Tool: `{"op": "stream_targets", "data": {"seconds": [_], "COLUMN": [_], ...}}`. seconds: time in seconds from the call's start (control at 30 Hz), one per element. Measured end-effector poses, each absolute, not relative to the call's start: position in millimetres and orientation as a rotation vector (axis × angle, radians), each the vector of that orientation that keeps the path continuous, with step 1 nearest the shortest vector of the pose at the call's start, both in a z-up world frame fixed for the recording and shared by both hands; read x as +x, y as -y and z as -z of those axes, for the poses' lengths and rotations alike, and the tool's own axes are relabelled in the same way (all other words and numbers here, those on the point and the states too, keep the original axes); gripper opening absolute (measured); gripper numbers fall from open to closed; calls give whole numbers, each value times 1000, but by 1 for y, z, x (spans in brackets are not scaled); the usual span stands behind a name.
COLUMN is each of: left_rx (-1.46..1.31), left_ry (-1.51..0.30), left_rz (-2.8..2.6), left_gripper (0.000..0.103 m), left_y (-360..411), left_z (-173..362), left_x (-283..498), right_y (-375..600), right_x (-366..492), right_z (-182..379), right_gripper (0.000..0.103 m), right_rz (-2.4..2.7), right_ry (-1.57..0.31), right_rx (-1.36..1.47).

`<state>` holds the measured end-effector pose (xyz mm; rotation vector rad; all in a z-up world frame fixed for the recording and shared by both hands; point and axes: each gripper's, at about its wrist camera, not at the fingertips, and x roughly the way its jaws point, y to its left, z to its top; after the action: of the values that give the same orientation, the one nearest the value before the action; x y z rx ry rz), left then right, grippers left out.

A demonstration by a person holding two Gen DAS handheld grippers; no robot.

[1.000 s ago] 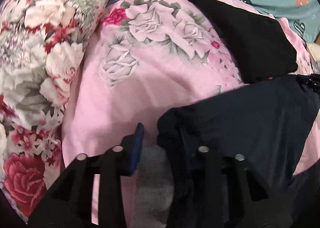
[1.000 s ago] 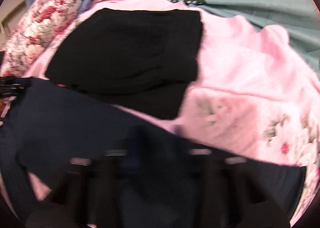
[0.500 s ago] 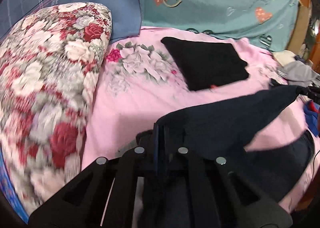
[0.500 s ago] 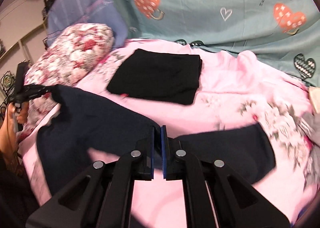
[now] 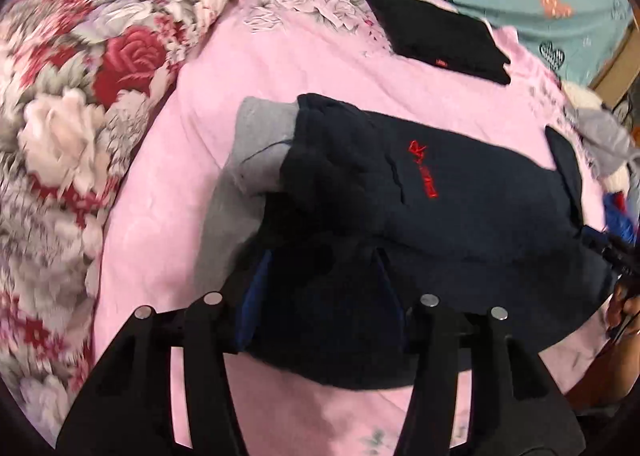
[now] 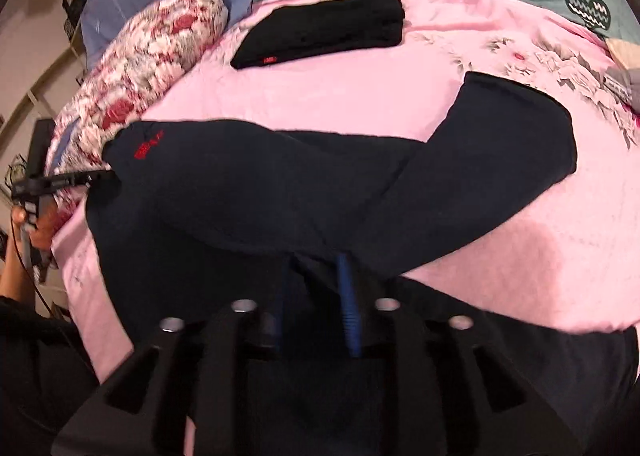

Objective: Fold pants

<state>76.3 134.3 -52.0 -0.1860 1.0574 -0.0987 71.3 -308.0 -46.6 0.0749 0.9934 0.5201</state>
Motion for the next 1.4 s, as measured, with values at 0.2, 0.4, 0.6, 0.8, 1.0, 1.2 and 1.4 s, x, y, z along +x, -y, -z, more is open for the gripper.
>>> {"op": "stream_targets", "data": {"seconds": [0.2,0.4,0.6,0.8,1.0,1.2,1.4], "left_rx": [-350,-614,-704,-753,-646,-583,-588], "left_ry": [-1062,-1164,-1132,-1195,-1181,-1139,-1129], "left_rz": [128,105,96,20,-49,-62,-42], "left_gripper": [73,71,70,46,22,19,19], "left_y": [-144,-157,-156,-162,-154,-147,-150], "left_z": [37,56,52,69,65,53,51], "left_x": [76,102,121,141,137,130,128], "right_y": [318,336,345,350,342,306,306], "right_x": [61,60,61,70,85,106,118], "right_z": [28,22,32,46,50,48,62], "right_gripper": [41,52,52,55,72,74,43], "right_rz": [-435,-411,-379,-346,-264,-82,35], "right_ry": [-912,-874,-909,-944,-1031,-1047,-1067], "right_rx": [91,207,245,322,387,180,106]}}
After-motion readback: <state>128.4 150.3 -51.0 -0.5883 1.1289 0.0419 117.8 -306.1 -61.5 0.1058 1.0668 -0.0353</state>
